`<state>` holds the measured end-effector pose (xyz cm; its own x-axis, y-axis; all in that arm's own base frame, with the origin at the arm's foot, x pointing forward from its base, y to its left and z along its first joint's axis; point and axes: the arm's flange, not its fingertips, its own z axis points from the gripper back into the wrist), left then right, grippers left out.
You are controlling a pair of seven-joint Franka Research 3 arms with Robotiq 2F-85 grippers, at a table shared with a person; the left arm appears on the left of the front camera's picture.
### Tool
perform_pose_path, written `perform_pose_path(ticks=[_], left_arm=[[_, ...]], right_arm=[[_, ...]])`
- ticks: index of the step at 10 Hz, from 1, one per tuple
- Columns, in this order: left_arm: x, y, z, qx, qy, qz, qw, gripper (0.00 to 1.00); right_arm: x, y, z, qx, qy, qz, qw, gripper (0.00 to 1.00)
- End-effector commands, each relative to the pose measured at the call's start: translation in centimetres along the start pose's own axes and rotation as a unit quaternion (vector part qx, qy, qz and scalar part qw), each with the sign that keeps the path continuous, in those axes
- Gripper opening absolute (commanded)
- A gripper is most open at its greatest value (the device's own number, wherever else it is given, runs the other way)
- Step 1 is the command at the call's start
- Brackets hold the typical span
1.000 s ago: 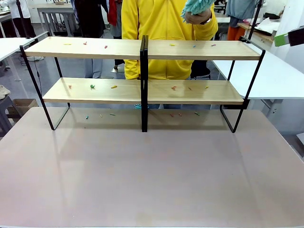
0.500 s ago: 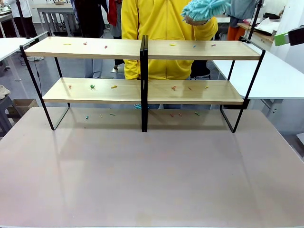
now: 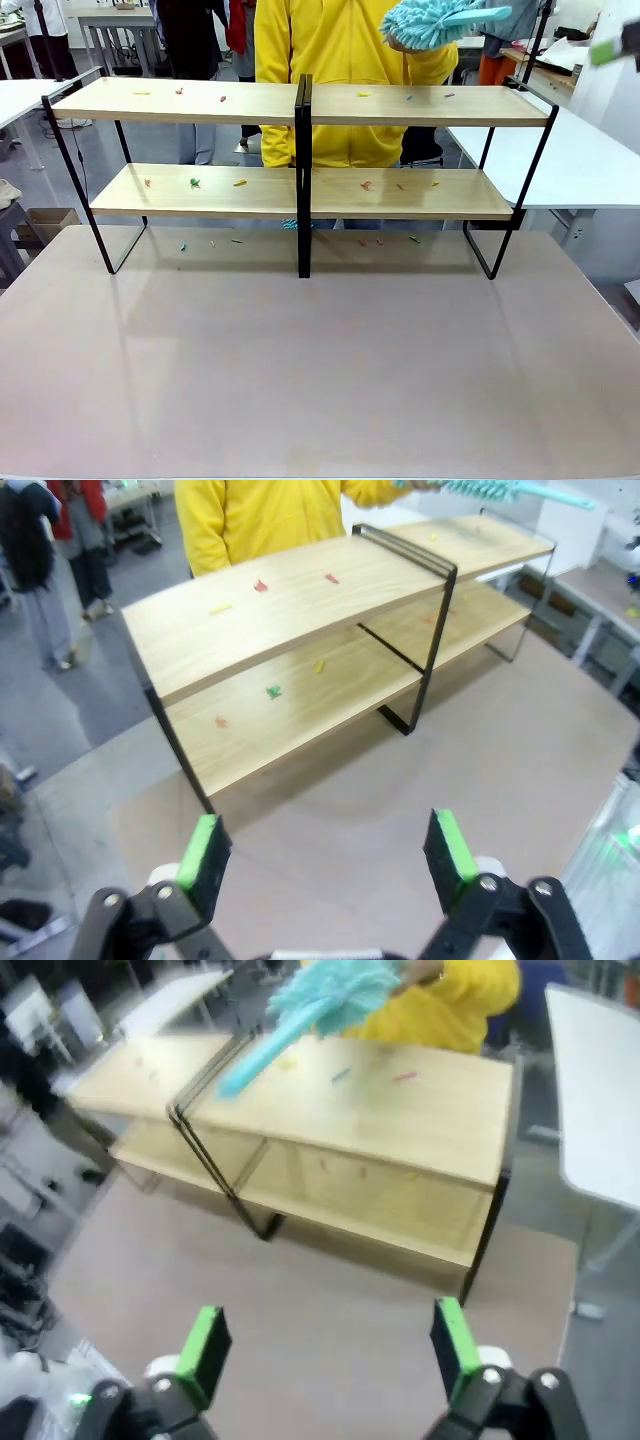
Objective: Clean the shelves.
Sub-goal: Pick up the Duster when the human hands it over.
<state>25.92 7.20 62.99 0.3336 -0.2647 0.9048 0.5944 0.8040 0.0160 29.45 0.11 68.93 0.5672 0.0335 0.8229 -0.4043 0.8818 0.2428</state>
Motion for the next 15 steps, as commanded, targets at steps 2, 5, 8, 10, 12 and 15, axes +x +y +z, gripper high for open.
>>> perform_pose_path(ticks=[2, 5, 8, 10, 12, 15], left_arm=[[0.1, 0.0, 0.0, -0.001, -0.005, 0.0, 1.0, 1.0], [0.1, 0.0, 0.0, -0.001, -0.005, 0.0, 1.0, 1.0], [0.1, 0.0, 0.0, -0.001, -0.005, 0.0, 1.0, 1.0], [0.1, 0.0, 0.0, -0.001, -0.005, 0.0, 1.0, 1.0], [0.1, 0.0, 0.0, -0.001, -0.005, 0.0, 1.0, 1.0], [0.1, 0.0, 0.0, -0.001, -0.005, 0.0, 1.0, 1.0]], right_arm=[[0.0, 0.0, 0.0, 0.0, 0.0, 0.0, 1.0, 1.0], [6.3, -5.6, -4.0, 0.195, 0.032, -0.223, 0.955, 1.0], [11.3, -5.2, -13.2, 0.238, 0.099, -0.341, 0.904, 1.0], [11.7, -4.4, -18.3, 0.216, 0.126, -0.371, 0.894, 1.0], [11.6, -3.8, -19.8, 0.22, 0.14, -0.382, 0.887, 1.0], [11.5, -3.6, -19.7, 0.226, 0.149, -0.38, 0.884, 1.0]])
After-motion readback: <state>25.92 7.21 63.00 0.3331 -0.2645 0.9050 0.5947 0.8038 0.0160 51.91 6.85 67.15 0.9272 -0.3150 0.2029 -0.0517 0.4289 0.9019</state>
